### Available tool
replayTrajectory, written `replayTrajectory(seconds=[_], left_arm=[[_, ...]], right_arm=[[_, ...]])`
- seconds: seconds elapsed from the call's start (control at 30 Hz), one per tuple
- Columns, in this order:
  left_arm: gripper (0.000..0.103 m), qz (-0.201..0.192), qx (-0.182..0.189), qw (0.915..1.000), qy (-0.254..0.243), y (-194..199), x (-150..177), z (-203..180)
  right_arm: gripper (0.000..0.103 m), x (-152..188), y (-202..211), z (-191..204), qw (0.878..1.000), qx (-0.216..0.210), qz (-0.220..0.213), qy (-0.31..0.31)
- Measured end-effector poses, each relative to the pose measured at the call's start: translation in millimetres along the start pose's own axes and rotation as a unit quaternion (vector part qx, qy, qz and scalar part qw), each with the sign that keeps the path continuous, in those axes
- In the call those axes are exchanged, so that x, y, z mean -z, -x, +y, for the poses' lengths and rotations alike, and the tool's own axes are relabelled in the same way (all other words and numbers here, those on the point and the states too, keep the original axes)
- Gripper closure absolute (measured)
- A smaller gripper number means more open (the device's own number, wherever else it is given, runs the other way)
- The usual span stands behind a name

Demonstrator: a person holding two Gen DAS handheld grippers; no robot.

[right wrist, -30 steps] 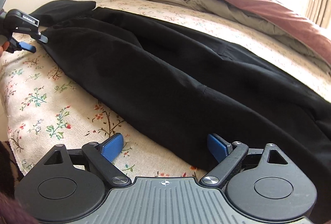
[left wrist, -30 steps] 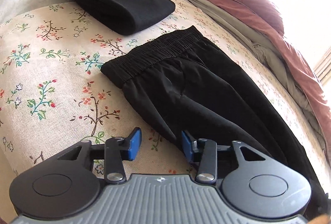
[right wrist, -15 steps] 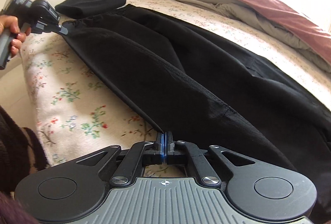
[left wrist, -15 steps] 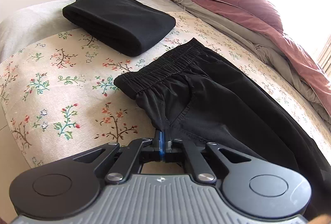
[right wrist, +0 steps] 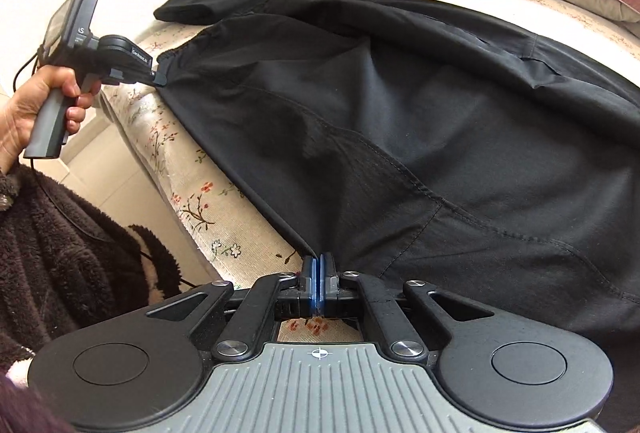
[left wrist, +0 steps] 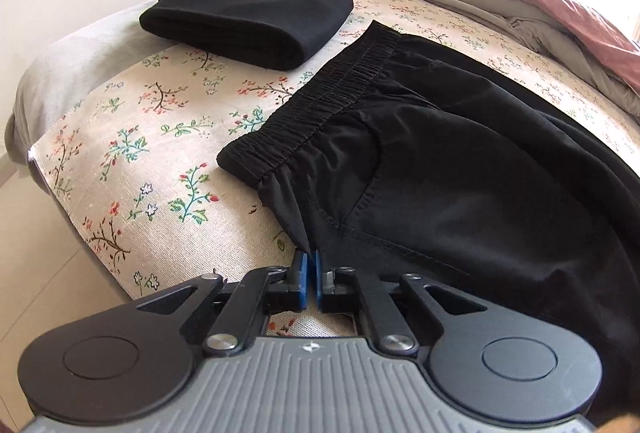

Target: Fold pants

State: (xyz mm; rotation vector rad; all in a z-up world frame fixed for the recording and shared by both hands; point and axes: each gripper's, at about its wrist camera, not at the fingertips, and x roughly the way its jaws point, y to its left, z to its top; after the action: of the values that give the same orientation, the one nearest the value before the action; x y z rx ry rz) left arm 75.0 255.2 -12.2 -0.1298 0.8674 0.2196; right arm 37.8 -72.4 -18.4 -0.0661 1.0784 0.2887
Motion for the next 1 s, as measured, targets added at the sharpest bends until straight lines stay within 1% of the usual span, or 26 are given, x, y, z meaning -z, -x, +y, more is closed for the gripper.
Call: replayTrajectory(seconds=[0.03, 0.07, 0.13, 0.2, 0.23, 0.27, 0.37, 0.4, 0.43, 0.53, 0.67, 0.73, 0.83, 0.87, 1.0], left_arm=[[0.074, -0.006, 0.001, 1.0000, -0.001, 3.8, 0.0, -1.0], [0.057, -0.013, 0.010, 0.9999, 0.002, 8.4, -0.5, -1.4], [0.044, -0.031, 0.027, 0.9991, 0.012, 17.0, -3.1, -2.4], [0.036, -0.049, 0.037, 0.9980, 0.012, 24.1, -6.6, -9.5], [0.030, -0.056, 0.041, 0.9975, 0.011, 27.0, -7.5, -14.1], [0.027, -0.062, 0.048, 0.9969, 0.008, 30.2, -7.9, -19.8], [0.022, -0.070, 0.080, 0.9942, -0.016, 36.8, -7.2, -45.6], [0.021, -0.071, 0.090, 0.9930, -0.027, 38.9, -6.3, -55.8], [0.019, -0.074, 0.103, 0.9909, -0.044, 41.7, -3.7, -68.7], [0.014, -0.077, 0.139, 0.9832, -0.091, 48.2, 4.9, -109.9], [0.012, -0.067, 0.190, 0.9679, -0.150, 55.1, 22.5, -162.7], [0.012, -0.062, 0.212, 0.9586, -0.180, 56.5, 33.0, -188.1], [0.011, -0.053, 0.239, 0.9456, -0.215, 57.8, 45.8, -219.3], [0.011, -0.050, 0.249, 0.9402, -0.227, 58.9, 50.8, -231.2], [0.011, -0.039, 0.287, 0.9200, -0.264, 59.9, 66.8, -269.3]], right_arm=[[0.090, -0.7, 2.6, -1.4, 1.000, -0.005, 0.000, -0.005], [0.085, 0.0, 5.9, -2.2, 1.000, -0.004, -0.001, -0.009], [0.058, -0.9, 16.4, -6.7, 1.000, 0.005, -0.014, -0.014], [0.046, -3.5, 34.3, -17.9, 0.999, 0.024, -0.034, -0.031], [0.046, -6.4, 43.7, -25.5, 0.998, 0.036, -0.041, -0.042], [0.046, -9.8, 51.6, -32.4, 0.996, 0.049, -0.047, -0.051], [0.044, -15.5, 74.3, -62.6, 0.990, 0.097, -0.067, -0.084], [0.041, -16.3, 80.7, -73.0, 0.986, 0.111, -0.073, -0.096], [0.039, -16.9, 86.8, -83.7, 0.983, 0.124, -0.079, -0.109], [0.037, -16.3, 100.6, -123.3, 0.970, 0.168, -0.096, -0.149], [0.037, -6.3, 112.6, -178.6, 0.948, 0.232, -0.098, -0.193], [0.037, 6.0, 119.1, -206.0, 0.935, 0.261, -0.097, -0.219], [0.037, 20.6, 130.6, -237.3, 0.920, 0.283, -0.099, -0.253], [0.037, 26.9, 136.8, -251.6, 0.914, 0.292, -0.101, -0.264], [0.038, 47.8, 156.7, -285.3, 0.892, 0.320, -0.111, -0.300]])
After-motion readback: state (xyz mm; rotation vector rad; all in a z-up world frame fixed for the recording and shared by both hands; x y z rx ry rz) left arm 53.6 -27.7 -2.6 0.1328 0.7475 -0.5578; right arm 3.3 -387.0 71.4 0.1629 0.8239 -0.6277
